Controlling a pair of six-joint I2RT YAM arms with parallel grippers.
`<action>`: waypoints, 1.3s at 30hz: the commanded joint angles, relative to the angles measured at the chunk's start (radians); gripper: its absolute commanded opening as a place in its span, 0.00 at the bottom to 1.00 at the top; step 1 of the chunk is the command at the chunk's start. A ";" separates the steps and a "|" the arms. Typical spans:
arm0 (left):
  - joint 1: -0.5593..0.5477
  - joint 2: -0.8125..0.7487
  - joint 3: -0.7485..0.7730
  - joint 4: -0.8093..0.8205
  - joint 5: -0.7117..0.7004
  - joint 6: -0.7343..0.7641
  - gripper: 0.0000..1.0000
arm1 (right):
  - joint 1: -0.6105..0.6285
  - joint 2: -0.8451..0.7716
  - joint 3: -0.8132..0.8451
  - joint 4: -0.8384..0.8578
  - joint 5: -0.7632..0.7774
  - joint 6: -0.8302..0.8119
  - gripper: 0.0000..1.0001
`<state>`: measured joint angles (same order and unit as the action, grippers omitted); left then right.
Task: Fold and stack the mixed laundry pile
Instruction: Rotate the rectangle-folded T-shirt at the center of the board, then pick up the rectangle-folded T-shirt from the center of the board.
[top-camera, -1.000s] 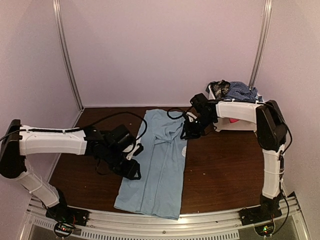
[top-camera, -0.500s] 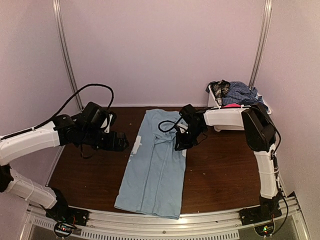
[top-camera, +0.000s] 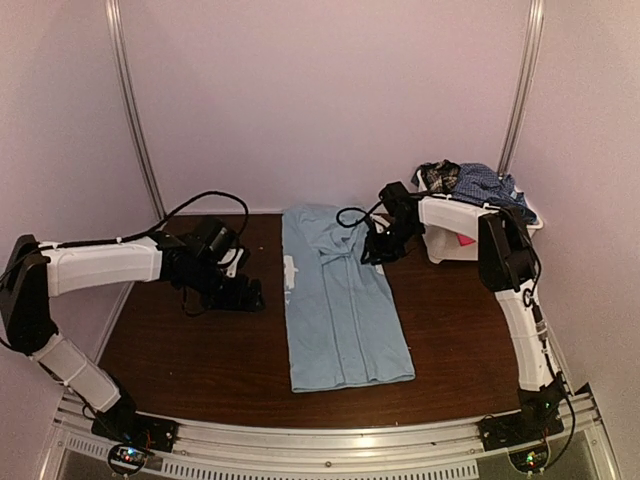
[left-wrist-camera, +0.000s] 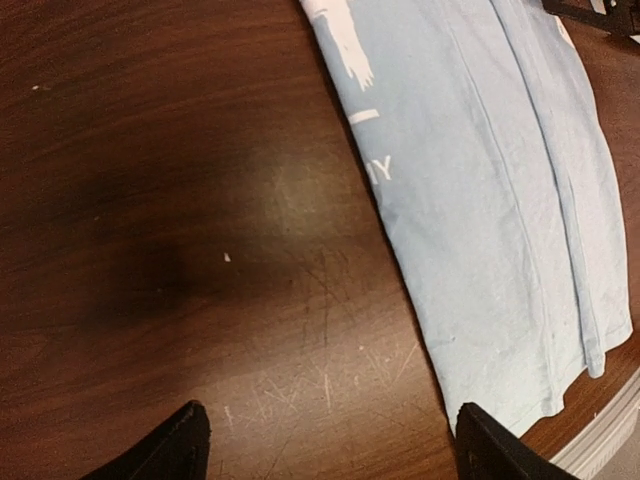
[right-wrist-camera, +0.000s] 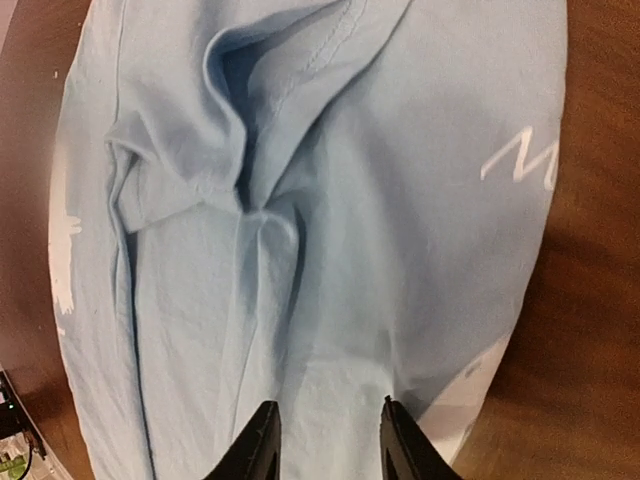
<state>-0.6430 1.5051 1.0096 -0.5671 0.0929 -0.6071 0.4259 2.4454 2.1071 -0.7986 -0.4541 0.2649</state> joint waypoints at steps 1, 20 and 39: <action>-0.036 -0.001 -0.013 0.127 0.155 0.010 0.83 | 0.014 -0.277 -0.200 0.027 -0.094 0.009 0.37; -0.450 0.063 -0.326 0.556 0.098 -0.489 0.51 | 0.007 -0.946 -1.312 0.245 -0.230 0.108 0.37; -0.467 0.106 -0.367 0.520 0.058 -0.552 0.00 | 0.161 -0.934 -1.578 0.566 -0.411 0.310 0.18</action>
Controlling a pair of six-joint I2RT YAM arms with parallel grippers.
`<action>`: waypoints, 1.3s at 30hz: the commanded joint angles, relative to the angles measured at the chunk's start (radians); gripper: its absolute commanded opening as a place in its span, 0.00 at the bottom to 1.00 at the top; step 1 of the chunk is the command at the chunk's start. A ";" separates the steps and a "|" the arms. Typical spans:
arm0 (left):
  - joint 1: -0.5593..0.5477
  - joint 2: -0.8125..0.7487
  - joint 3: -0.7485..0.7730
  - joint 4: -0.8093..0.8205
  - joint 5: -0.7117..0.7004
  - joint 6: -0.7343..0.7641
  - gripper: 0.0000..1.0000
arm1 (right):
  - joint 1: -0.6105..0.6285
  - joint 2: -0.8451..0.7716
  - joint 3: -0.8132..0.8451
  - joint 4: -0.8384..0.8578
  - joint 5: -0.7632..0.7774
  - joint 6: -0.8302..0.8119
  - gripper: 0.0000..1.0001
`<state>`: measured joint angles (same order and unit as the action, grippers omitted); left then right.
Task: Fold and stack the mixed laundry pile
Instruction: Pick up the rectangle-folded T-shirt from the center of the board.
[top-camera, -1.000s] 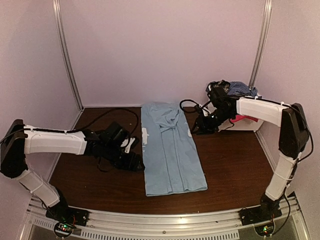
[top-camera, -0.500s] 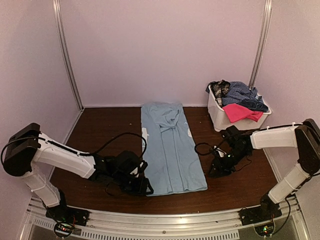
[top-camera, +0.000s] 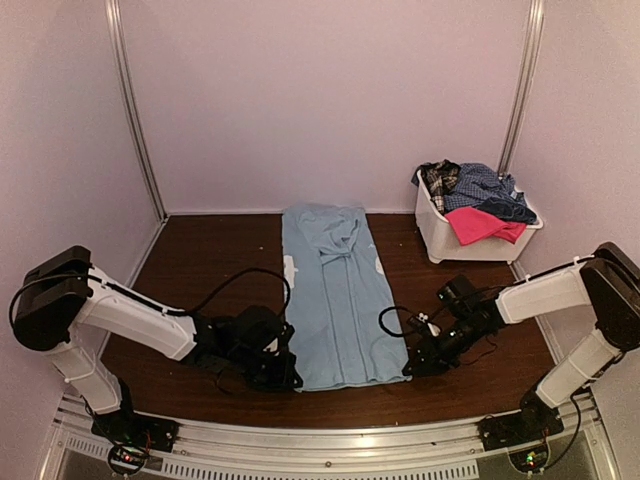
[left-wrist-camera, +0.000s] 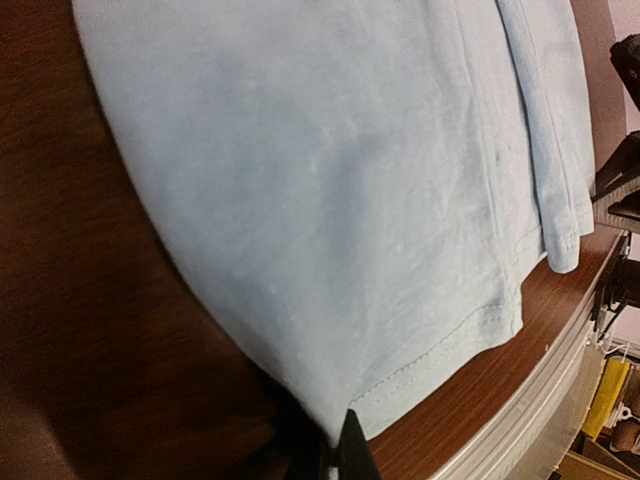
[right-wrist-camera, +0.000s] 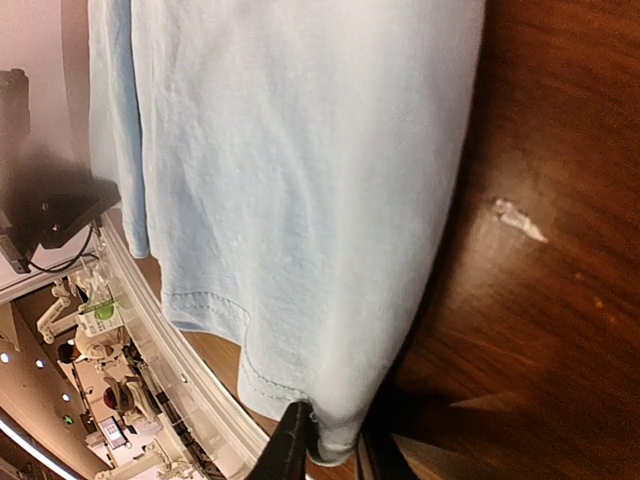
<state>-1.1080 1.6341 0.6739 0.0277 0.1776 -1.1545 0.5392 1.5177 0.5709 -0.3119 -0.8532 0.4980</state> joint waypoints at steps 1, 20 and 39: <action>-0.002 -0.044 -0.038 -0.090 -0.033 -0.005 0.00 | 0.069 -0.012 -0.048 0.098 -0.017 0.102 0.15; -0.019 -0.240 -0.180 -0.089 -0.048 -0.077 0.42 | 0.097 -0.148 -0.085 0.004 0.037 0.131 0.35; -0.086 -0.098 -0.054 -0.083 -0.022 -0.017 0.00 | 0.180 -0.041 -0.026 0.059 -0.003 0.115 0.00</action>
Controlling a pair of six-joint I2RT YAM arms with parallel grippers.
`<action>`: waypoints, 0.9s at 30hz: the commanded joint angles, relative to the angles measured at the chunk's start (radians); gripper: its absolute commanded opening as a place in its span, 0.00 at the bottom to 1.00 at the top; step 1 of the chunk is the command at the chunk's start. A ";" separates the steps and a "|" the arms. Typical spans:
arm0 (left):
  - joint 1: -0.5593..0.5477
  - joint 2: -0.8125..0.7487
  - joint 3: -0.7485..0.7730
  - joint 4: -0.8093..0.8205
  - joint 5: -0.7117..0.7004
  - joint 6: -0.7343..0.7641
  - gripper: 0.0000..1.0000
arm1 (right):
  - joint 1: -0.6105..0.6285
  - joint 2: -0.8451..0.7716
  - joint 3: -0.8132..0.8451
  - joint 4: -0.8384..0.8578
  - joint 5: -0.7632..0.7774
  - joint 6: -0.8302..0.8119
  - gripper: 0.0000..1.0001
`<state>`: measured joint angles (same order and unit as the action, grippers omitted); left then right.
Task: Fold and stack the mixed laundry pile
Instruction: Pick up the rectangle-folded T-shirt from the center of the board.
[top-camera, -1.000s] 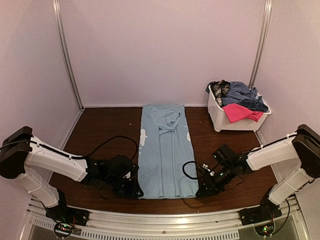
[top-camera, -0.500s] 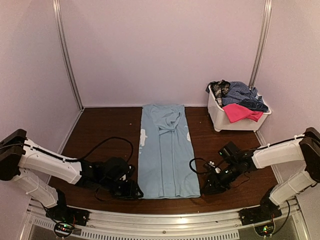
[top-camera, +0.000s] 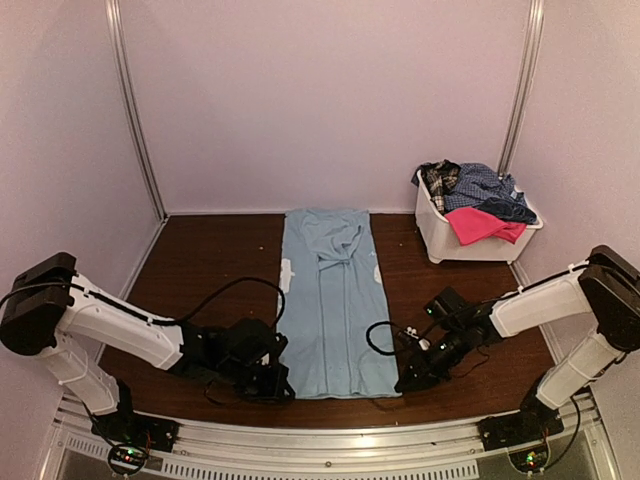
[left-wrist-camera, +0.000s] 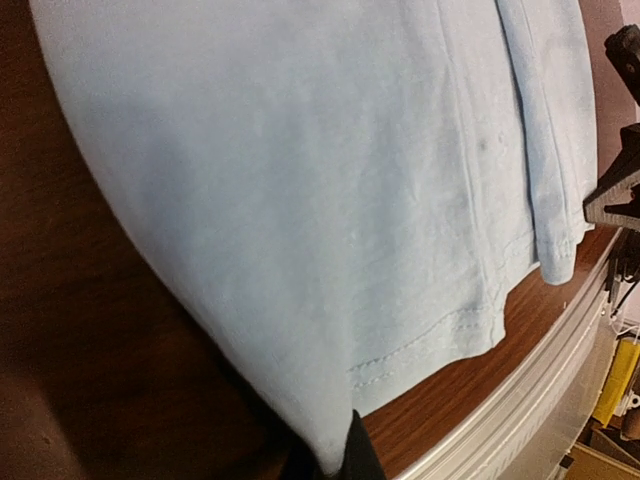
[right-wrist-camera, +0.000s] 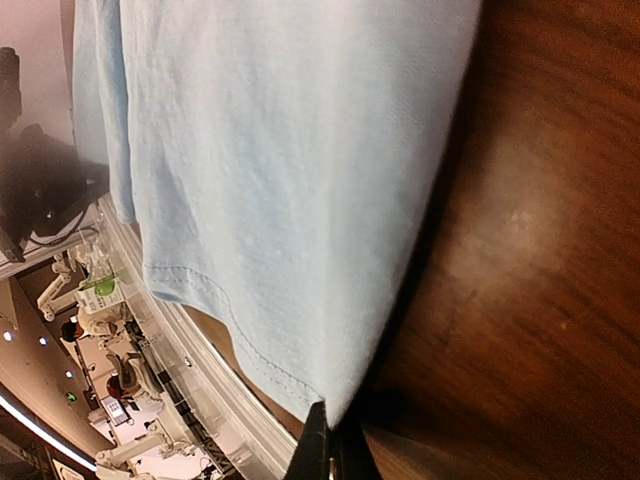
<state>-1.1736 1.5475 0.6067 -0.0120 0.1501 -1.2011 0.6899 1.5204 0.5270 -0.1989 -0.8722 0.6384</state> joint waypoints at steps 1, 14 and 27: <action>-0.032 -0.016 0.023 -0.054 0.003 0.038 0.00 | 0.039 -0.060 0.016 -0.066 0.012 -0.027 0.00; 0.017 -0.047 0.198 -0.165 -0.018 0.227 0.00 | 0.051 -0.112 0.201 -0.130 0.083 -0.066 0.00; 0.399 0.134 0.447 -0.219 0.172 0.488 0.00 | -0.166 0.240 0.643 -0.218 0.085 -0.211 0.00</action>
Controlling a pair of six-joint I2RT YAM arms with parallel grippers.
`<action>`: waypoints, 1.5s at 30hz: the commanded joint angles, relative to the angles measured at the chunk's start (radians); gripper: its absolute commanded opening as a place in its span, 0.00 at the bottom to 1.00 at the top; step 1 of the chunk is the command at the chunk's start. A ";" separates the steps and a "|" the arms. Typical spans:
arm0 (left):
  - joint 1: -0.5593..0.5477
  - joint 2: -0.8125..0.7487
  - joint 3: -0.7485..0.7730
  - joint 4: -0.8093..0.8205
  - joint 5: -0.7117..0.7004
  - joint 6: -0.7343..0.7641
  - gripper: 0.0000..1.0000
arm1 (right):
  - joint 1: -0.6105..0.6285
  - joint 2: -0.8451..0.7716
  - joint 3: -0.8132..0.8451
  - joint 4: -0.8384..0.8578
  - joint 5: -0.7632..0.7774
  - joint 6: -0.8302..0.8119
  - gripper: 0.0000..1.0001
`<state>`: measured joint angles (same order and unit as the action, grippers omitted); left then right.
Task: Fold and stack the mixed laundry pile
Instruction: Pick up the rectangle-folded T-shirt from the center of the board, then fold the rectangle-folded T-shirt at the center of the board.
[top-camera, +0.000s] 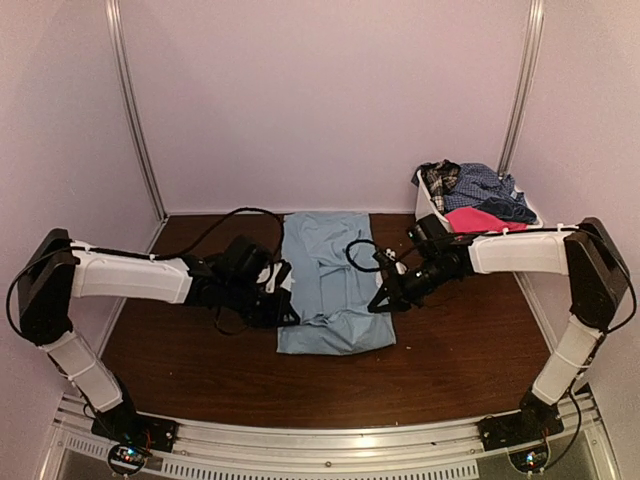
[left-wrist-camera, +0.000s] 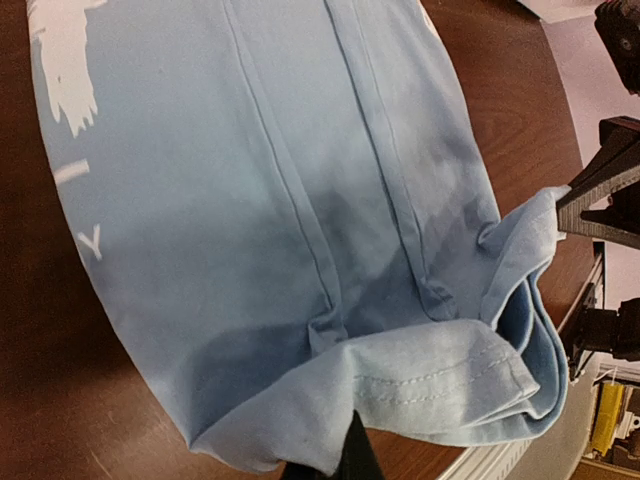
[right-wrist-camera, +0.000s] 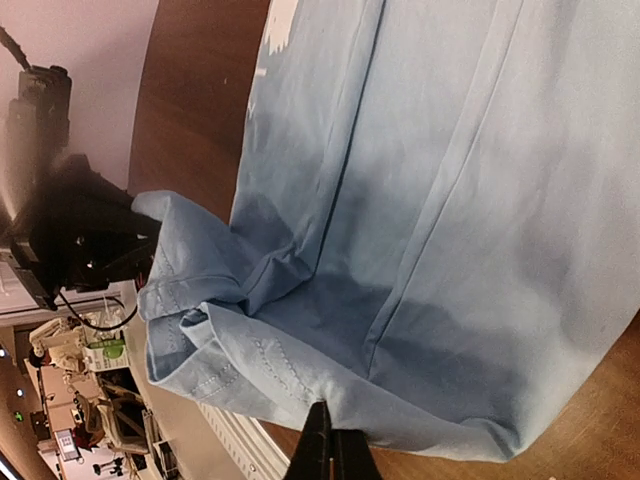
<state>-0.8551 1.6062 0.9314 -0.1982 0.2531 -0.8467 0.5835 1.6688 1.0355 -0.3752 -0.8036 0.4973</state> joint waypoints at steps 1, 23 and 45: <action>0.106 0.103 0.160 -0.049 0.078 0.156 0.00 | -0.078 0.121 0.177 -0.048 0.017 -0.077 0.00; 0.414 0.611 0.763 -0.167 0.242 0.322 0.00 | -0.251 0.643 0.828 -0.085 0.007 -0.032 0.00; 0.461 0.757 0.914 -0.196 0.244 0.305 0.11 | -0.283 0.744 0.919 -0.087 -0.025 -0.019 0.07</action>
<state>-0.4385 2.3489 1.8439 -0.4004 0.4946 -0.5251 0.3099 2.3753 1.8988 -0.4561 -0.8120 0.4778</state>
